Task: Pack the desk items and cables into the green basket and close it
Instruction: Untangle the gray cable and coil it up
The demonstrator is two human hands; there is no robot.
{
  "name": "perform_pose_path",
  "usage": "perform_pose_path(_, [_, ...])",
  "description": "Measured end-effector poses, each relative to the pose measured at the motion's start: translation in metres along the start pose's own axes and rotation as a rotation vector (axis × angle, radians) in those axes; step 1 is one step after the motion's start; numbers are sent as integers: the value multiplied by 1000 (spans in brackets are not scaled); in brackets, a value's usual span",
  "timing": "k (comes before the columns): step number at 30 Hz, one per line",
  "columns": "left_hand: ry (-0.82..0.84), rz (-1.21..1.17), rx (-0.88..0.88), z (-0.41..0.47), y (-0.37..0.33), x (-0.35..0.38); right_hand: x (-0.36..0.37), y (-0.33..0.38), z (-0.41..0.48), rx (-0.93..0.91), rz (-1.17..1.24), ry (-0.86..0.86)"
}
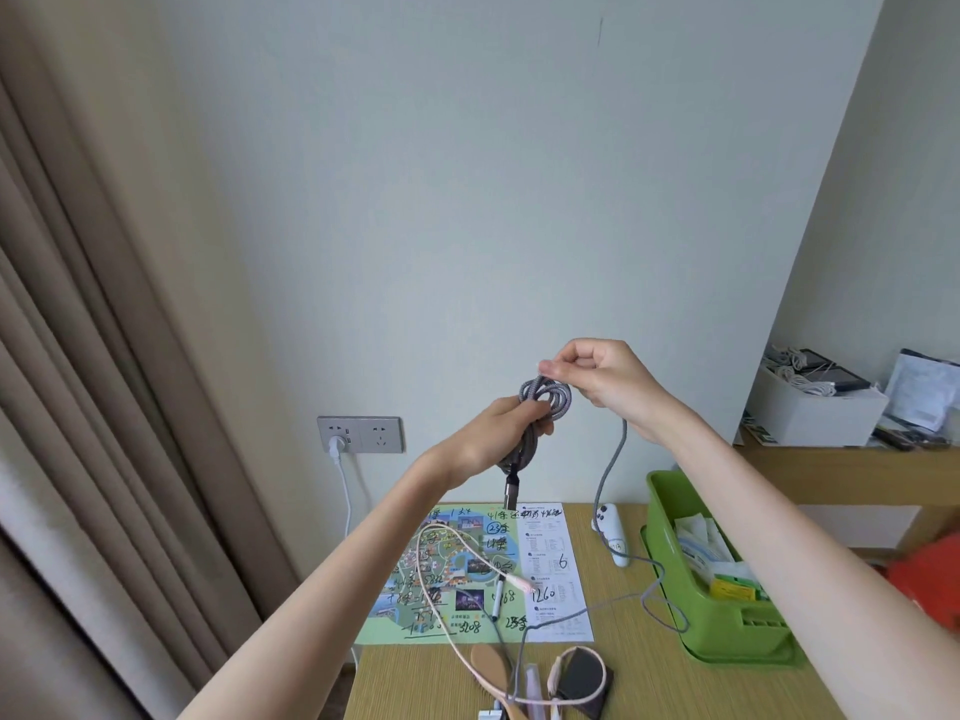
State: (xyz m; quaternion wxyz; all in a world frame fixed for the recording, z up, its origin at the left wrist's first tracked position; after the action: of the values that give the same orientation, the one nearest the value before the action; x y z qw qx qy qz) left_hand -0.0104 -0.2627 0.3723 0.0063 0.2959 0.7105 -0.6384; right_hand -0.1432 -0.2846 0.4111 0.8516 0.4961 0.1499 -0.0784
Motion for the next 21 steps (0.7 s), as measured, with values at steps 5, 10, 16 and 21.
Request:
perform_pose_path(5, [-104,-159,14,-2,-6,-15,0,-15,-10,18,95,-26])
perform_pose_path(10, [-212,-304,52,0,-12,-27,16,-22,-16,64,201,73])
perform_pose_path(16, [-207,-363,117,0,-17,-25,41,-19,-17,123,269,221])
perform_pose_path(21, [-186,-351,135,-2,-18,-21,48,-18,-17,141,285,244])
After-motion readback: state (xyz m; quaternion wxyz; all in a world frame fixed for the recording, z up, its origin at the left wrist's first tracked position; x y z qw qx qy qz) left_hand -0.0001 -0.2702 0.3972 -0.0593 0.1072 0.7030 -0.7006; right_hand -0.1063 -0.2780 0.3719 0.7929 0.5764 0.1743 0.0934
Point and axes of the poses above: each hand's wrist, its own z-axis towards the middle knuckle, its own x-axis out of the palm, y = z × x, the point moved 7 cm from there along z, towards the middle knuckle, and after that the axes turned 12 degrees about -x, right-handed, at the moved point
